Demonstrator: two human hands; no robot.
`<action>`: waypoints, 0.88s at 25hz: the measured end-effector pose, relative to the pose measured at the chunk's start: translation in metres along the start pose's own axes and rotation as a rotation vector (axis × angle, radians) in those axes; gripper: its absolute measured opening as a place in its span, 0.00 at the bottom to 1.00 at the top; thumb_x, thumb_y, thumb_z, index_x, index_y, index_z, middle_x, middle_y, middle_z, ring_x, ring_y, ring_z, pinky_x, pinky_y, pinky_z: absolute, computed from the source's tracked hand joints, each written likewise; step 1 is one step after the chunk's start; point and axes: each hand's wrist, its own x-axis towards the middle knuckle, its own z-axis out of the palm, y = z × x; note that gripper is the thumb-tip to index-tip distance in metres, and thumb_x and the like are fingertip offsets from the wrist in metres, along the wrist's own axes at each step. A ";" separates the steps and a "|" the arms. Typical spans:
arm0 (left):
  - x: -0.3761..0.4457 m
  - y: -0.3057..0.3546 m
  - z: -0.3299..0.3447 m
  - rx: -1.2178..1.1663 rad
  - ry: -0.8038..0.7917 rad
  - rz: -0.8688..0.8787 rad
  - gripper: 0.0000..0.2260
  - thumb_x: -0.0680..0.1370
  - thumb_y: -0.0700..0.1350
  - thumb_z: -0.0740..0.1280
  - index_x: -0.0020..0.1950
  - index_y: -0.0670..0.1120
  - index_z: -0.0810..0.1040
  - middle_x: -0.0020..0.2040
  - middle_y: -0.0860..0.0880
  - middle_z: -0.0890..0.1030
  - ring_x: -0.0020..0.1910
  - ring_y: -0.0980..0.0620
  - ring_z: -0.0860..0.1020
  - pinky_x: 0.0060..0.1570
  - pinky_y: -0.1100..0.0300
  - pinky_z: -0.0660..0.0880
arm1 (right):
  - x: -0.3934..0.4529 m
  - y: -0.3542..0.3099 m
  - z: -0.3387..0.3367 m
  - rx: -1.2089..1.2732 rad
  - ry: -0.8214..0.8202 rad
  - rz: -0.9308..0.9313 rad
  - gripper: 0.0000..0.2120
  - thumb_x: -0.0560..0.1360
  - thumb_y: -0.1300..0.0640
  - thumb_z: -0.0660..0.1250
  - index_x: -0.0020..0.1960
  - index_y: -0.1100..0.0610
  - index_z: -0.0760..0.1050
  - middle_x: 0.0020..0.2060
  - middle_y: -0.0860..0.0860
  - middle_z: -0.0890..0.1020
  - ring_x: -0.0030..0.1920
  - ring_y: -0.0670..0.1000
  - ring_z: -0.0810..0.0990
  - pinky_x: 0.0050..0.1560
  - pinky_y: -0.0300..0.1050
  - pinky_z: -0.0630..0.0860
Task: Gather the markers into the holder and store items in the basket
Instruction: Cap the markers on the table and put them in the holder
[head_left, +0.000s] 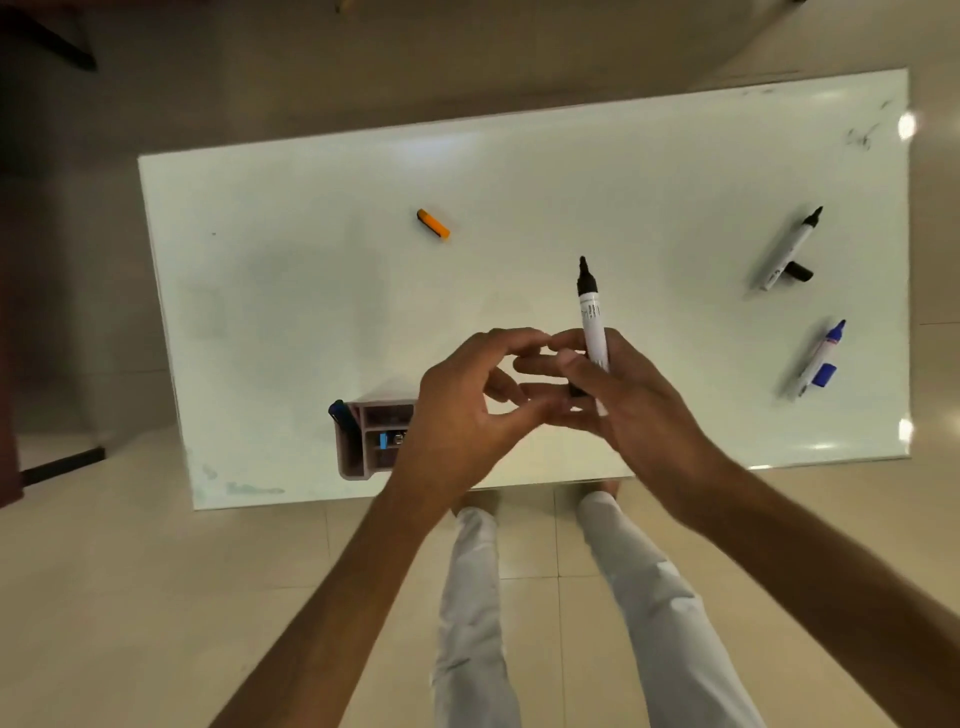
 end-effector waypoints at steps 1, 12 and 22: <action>-0.001 0.008 0.000 -0.001 0.035 0.052 0.18 0.76 0.50 0.79 0.65 0.53 0.83 0.56 0.58 0.84 0.45 0.56 0.85 0.50 0.61 0.82 | -0.010 -0.005 0.005 0.014 0.022 -0.028 0.11 0.87 0.54 0.61 0.67 0.57 0.74 0.58 0.51 0.88 0.59 0.54 0.87 0.64 0.58 0.81; 0.012 0.058 -0.040 0.016 0.158 0.349 0.16 0.80 0.39 0.74 0.68 0.45 0.83 0.59 0.52 0.87 0.55 0.60 0.86 0.60 0.66 0.80 | -0.010 -0.062 0.030 0.029 -0.014 -0.196 0.12 0.88 0.58 0.58 0.68 0.58 0.75 0.59 0.54 0.85 0.61 0.51 0.86 0.62 0.51 0.83; 0.013 0.055 -0.069 -1.379 -0.051 -0.335 0.14 0.85 0.49 0.62 0.56 0.45 0.87 0.39 0.51 0.76 0.35 0.58 0.76 0.35 0.68 0.77 | -0.058 -0.085 0.013 -0.823 0.127 -0.597 0.18 0.87 0.41 0.54 0.70 0.44 0.75 0.35 0.46 0.74 0.31 0.47 0.74 0.29 0.32 0.67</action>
